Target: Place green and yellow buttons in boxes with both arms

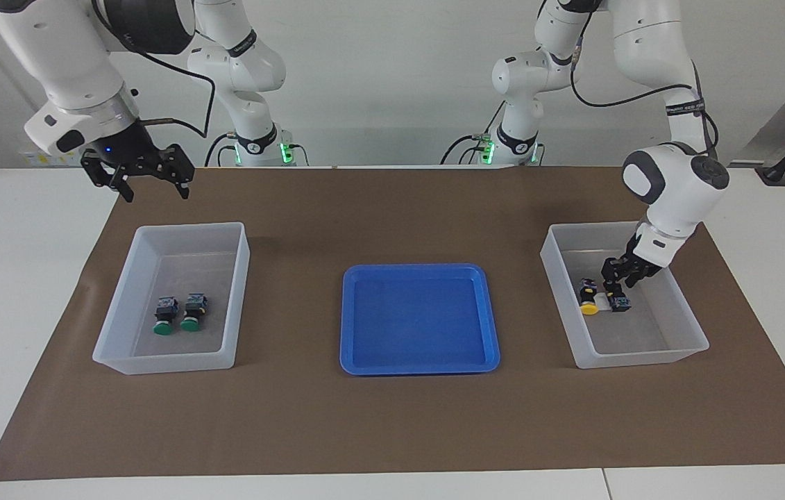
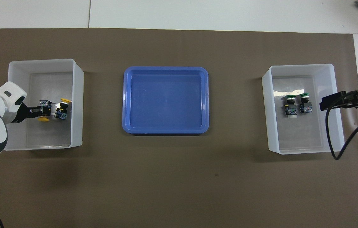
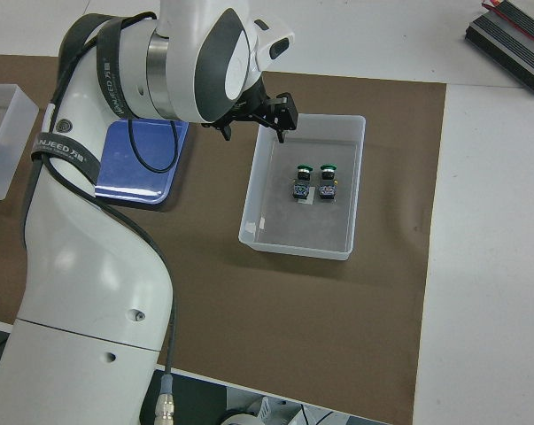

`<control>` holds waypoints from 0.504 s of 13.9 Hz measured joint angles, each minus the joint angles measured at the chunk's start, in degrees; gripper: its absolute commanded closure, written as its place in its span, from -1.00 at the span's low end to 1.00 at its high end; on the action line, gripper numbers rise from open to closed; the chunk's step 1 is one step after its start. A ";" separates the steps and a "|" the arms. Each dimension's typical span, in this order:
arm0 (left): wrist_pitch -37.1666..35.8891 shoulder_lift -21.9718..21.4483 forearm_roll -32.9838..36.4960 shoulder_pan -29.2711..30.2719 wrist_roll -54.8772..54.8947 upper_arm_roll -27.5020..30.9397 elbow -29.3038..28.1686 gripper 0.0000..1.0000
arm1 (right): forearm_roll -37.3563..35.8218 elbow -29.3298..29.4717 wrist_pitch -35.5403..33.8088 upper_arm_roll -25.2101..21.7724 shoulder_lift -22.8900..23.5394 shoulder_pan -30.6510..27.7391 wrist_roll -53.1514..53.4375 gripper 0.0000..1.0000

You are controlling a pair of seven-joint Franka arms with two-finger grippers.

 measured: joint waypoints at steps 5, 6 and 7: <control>-24.55 -0.73 0.01 -0.01 0.02 -0.06 16.34 -0.26 | -0.01 -1.12 0.00 0.02 -0.56 0.81 2.97 -1.00; -30.15 -1.12 0.01 -0.05 0.01 -0.17 20.44 -0.26 | -0.03 -1.37 0.01 0.03 -0.72 1.23 4.43 -1.00; -35.05 -1.44 0.01 -0.21 -0.05 -0.38 23.90 -0.26 | -0.04 -1.61 0.03 0.03 -0.87 1.56 5.48 -1.00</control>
